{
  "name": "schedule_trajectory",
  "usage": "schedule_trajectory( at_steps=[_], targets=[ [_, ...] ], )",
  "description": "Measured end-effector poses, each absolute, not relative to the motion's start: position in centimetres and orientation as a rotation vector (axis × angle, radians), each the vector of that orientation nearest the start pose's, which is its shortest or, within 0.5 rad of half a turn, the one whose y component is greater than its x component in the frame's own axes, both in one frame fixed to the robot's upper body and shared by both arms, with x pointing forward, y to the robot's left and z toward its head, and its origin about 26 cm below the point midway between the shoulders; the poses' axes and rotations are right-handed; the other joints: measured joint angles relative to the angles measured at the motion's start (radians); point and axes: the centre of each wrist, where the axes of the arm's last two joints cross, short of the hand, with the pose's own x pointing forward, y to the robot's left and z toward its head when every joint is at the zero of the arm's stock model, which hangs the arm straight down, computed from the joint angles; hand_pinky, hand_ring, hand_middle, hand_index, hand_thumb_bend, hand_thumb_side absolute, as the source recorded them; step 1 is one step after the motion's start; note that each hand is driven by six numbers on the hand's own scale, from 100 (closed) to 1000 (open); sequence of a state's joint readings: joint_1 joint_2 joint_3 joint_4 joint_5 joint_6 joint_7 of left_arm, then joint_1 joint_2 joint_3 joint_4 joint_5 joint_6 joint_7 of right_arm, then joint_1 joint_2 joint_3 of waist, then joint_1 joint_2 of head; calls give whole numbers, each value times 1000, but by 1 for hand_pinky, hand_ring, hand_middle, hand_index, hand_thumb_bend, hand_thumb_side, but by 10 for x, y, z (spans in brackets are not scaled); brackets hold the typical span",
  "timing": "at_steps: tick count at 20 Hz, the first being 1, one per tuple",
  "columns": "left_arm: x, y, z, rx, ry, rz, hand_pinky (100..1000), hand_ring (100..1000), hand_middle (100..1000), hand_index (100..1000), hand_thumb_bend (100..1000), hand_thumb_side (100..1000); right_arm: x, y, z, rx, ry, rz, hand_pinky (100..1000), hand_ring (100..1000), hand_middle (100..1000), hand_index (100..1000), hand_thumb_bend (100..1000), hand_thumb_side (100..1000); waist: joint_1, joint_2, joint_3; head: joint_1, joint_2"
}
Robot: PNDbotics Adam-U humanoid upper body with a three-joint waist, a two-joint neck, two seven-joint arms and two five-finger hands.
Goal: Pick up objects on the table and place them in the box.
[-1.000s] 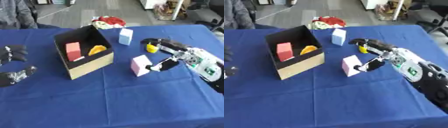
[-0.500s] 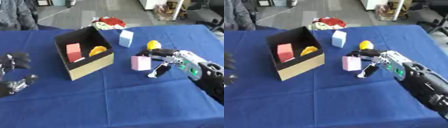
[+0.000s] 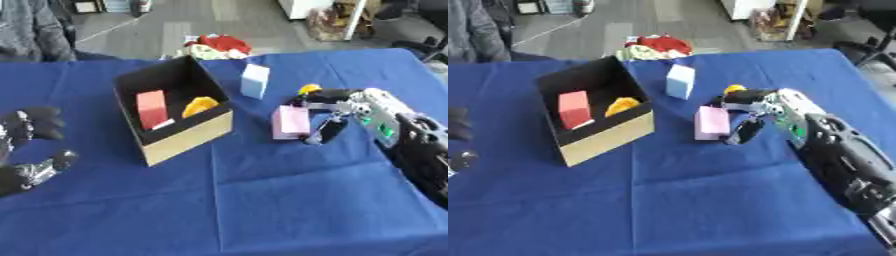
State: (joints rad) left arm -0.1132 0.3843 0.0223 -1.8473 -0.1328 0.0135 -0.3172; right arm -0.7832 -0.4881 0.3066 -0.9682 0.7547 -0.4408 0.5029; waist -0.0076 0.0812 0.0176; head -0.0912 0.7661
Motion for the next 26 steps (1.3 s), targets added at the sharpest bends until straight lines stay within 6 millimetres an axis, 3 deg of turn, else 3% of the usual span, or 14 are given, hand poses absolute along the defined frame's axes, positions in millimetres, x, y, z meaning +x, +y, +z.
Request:
schedule_trajectory(
  at_steps=[4, 8, 12, 14, 17, 20, 23, 26],
  targets=[
    [293, 306, 120, 194, -1805, -721, 752, 623, 644, 812, 674, 462, 460, -276, 154, -572, -1462, 1759, 837, 749, 601, 683, 100, 100, 6, -2, 5, -1, 0],
    [292, 303, 119, 173, -1811, -705, 751, 623, 642, 811, 673, 462, 470, -252, 176, -568, -1572, 1681, 841, 755, 622, 707, 100, 100, 15, -14, 29, -15, 0],
    [292, 299, 116, 144, -1811, -702, 751, 623, 642, 810, 672, 462, 479, -218, 181, -529, -1608, 1654, 850, 775, 680, 772, 100, 100, 25, -14, 64, -44, 0],
    [293, 296, 115, 127, -1813, -704, 751, 623, 642, 811, 672, 462, 482, -202, 178, -512, -1599, 1656, 856, 794, 726, 837, 158, 104, 26, -16, 84, -61, 0],
    [294, 292, 115, 101, -1818, -712, 751, 623, 642, 811, 672, 463, 485, -181, 168, -493, -1565, 1666, 864, 819, 782, 927, 308, 309, 29, -17, 106, -84, 0],
    [294, 290, 116, 89, -1819, -721, 751, 623, 642, 811, 673, 464, 485, -168, 158, -498, -1534, 1681, 877, 846, 838, 981, 452, 457, 31, -17, 114, -98, 0],
    [295, 289, 116, 86, -1819, -724, 751, 623, 642, 811, 671, 465, 483, -160, 155, -536, -1521, 1718, 886, 864, 898, 998, 521, 512, 31, -17, 114, -102, 0],
    [295, 288, 116, 80, -1819, -720, 751, 623, 642, 812, 671, 467, 482, -157, 157, -585, -1511, 1758, 897, 879, 935, 1000, 528, 506, 31, -17, 113, -104, 0]
  ],
)
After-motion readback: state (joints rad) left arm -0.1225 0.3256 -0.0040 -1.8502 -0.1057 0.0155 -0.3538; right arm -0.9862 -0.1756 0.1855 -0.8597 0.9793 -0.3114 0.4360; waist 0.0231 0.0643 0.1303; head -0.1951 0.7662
